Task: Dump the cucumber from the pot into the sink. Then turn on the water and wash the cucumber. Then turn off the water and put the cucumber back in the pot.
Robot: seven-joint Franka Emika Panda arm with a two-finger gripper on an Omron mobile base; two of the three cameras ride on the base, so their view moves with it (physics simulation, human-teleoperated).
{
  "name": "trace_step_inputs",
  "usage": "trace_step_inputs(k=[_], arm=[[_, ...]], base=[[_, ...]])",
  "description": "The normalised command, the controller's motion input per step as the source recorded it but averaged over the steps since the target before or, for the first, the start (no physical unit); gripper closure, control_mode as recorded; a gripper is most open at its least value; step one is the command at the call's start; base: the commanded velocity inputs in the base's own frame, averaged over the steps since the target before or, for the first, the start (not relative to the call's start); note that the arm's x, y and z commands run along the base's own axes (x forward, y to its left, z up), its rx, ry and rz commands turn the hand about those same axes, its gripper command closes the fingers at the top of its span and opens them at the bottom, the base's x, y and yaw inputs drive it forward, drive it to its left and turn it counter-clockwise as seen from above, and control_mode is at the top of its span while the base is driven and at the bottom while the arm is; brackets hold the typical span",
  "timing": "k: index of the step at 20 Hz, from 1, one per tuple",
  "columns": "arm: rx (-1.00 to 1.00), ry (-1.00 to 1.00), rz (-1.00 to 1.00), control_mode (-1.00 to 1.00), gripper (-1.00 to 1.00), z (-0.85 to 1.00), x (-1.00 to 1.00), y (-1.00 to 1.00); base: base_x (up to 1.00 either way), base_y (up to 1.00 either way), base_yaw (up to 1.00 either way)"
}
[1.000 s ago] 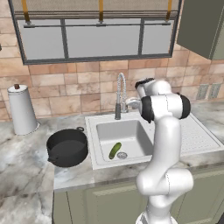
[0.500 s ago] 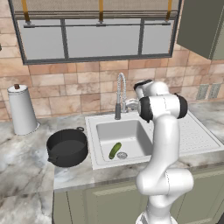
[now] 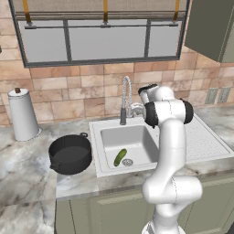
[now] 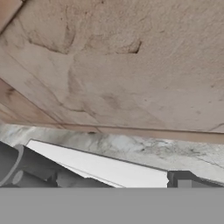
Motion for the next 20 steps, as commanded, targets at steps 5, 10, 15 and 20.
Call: trace_step_inputs(k=[5, 10, 15, 20], arm=[[0.0, 0.0, -0.02, -1.0, 1.0, -0.14, 0.18, 0.0], [0.0, 0.0, -0.02, -1.0, 1.0, -0.1, 0.08, 0.0], [0.0, 0.0, -0.05, -1.0, 1.0, -0.07, 0.02, 0.0], [0.0, 0.0, -0.1, -1.0, 1.0, 0.0, 0.0, -0.1]], base=[[0.0, 0.0, 0.0], [0.0, 0.0, 0.0], [0.0, 0.0, 0.0], [0.0, 0.0, 0.0]])
